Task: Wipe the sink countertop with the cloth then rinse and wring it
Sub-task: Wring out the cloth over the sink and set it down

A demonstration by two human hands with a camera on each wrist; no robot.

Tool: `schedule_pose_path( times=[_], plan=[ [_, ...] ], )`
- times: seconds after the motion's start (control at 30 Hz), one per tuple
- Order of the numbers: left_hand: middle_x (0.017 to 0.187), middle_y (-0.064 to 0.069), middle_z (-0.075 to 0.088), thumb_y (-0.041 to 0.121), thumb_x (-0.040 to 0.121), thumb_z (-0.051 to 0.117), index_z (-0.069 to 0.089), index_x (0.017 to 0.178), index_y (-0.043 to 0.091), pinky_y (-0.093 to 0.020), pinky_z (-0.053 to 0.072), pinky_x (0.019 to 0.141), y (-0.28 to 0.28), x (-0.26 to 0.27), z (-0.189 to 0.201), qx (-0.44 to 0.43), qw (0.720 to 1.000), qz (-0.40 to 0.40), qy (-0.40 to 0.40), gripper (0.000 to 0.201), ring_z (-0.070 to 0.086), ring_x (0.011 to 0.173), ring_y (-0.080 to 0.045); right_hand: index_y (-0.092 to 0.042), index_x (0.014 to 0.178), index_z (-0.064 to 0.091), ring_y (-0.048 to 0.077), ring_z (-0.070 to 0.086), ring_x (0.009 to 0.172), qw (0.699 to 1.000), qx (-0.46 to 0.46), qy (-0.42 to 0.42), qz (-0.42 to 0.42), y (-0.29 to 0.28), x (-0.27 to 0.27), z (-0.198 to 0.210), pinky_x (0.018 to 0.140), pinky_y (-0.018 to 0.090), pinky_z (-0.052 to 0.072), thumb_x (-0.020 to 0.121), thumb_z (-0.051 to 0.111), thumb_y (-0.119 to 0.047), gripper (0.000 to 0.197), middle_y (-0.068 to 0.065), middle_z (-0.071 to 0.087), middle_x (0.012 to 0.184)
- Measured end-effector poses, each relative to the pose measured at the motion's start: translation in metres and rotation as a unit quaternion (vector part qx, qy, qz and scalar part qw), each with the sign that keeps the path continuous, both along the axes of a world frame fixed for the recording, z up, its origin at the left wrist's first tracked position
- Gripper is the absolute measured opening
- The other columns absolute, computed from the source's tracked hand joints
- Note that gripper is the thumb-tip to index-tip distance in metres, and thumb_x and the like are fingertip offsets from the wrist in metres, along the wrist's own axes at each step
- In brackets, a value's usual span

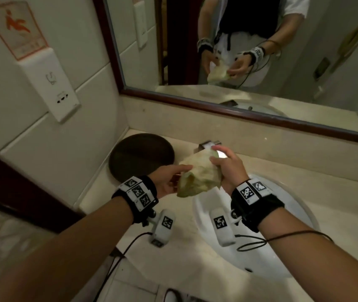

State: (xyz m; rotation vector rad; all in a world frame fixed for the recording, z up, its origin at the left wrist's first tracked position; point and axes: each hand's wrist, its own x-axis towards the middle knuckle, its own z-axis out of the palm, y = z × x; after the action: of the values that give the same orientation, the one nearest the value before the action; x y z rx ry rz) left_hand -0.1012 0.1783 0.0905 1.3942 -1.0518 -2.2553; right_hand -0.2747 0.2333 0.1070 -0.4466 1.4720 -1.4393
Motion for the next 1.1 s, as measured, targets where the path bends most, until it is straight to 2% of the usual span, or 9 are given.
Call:
schedule_pose_path(
  times=[0.2,0.33,0.43,0.5,0.67,0.8,0.93,1.03,1.1],
  plan=[
    [0.108,-0.01,0.068,0.012,0.085,0.069,0.063,0.119,0.008,-0.036,0.051,0.085,-0.005,0.015,-0.023,-0.019,0.999,0.015,-0.041,0.035,0.063,0.098,-0.022,-0.017,0.081,0.076,0.032,0.067,0.099,0.991,0.046,0.09,0.084,-0.016,0.008,-0.041,0.08,0.041,0.058,0.085,0.063,0.003,0.024,0.015,0.072,0.104],
    [0.112,-0.012,0.067,0.012,0.089,0.064,0.061,0.12,0.005,-0.034,0.053,0.081,-0.008,0.019,-0.033,-0.004,0.998,0.025,-0.058,0.032,0.063,0.101,-0.025,-0.022,0.076,0.077,0.029,0.066,0.086,0.978,0.086,0.138,0.132,-0.024,0.007,-0.061,0.085,0.049,0.055,0.088,0.057,-0.003,0.03,0.005,0.073,0.09],
    [0.119,-0.02,0.066,0.007,0.089,0.065,0.058,0.121,-0.002,-0.037,0.055,0.086,-0.01,0.021,-0.045,-0.002,0.996,0.062,-0.063,0.034,0.065,0.106,-0.031,-0.023,0.085,0.074,0.025,0.059,0.08,0.969,0.088,0.144,0.178,-0.028,0.008,-0.071,0.078,0.043,0.053,0.086,0.056,0.0,0.029,0.009,0.066,0.088],
    [0.115,-0.02,0.067,0.004,0.087,0.066,0.059,0.119,-0.003,-0.035,0.057,0.081,-0.009,0.02,-0.053,0.01,0.996,0.074,-0.054,0.033,0.067,0.1,-0.029,-0.023,0.103,0.07,0.022,0.061,0.092,0.963,0.085,0.13,0.221,-0.027,0.009,-0.075,0.085,0.041,0.053,0.083,0.061,0.003,0.033,0.008,0.064,0.105],
    [0.101,-0.009,0.068,0.008,0.091,0.061,0.062,0.113,0.005,-0.027,0.057,0.063,-0.002,0.018,-0.062,0.028,0.994,0.086,-0.066,0.022,0.066,0.084,-0.019,-0.029,0.149,0.035,0.02,0.053,0.116,0.937,0.092,0.124,0.314,-0.021,0.002,-0.084,0.084,0.029,0.052,0.079,0.062,0.01,0.085,0.001,0.049,0.134],
    [0.103,-0.003,0.066,0.003,0.088,0.063,0.061,0.114,0.02,-0.035,0.054,0.07,0.006,0.022,-0.073,0.024,0.989,0.043,-0.137,0.03,0.062,0.093,-0.022,-0.031,0.151,0.027,0.02,0.049,0.122,0.926,0.097,0.149,0.333,-0.015,0.003,-0.099,0.1,0.036,0.048,0.085,0.054,0.012,0.084,0.002,0.042,0.144],
    [0.112,-0.013,0.067,-0.007,0.081,0.067,0.058,0.118,0.015,-0.036,0.056,0.07,0.02,0.03,-0.088,0.003,0.983,0.078,-0.166,0.044,0.065,0.099,-0.029,-0.029,0.15,0.031,0.023,0.042,0.132,0.907,0.11,0.191,0.359,-0.015,0.012,-0.117,0.108,0.042,0.042,0.086,0.052,0.01,0.078,0.006,0.036,0.15],
    [0.113,-0.019,0.066,-0.011,0.078,0.069,0.055,0.121,0.008,-0.042,0.056,0.076,0.029,0.036,-0.098,-0.019,0.979,0.096,-0.18,0.049,0.066,0.098,-0.035,-0.028,0.148,0.035,0.022,0.04,0.133,0.897,0.105,0.209,0.376,-0.016,0.017,-0.131,0.105,0.039,0.044,0.085,0.054,0.009,0.076,0.006,0.036,0.151],
    [0.102,-0.014,0.065,-0.015,0.078,0.067,0.053,0.117,0.006,-0.033,0.056,0.066,0.034,0.039,-0.103,-0.052,0.975,0.1,-0.194,0.046,0.064,0.089,-0.029,-0.027,0.147,0.037,0.018,0.043,0.124,0.894,0.106,0.213,0.38,-0.017,0.021,-0.138,0.091,0.031,0.048,0.085,0.054,0.01,0.075,0.006,0.038,0.147]
  ],
)
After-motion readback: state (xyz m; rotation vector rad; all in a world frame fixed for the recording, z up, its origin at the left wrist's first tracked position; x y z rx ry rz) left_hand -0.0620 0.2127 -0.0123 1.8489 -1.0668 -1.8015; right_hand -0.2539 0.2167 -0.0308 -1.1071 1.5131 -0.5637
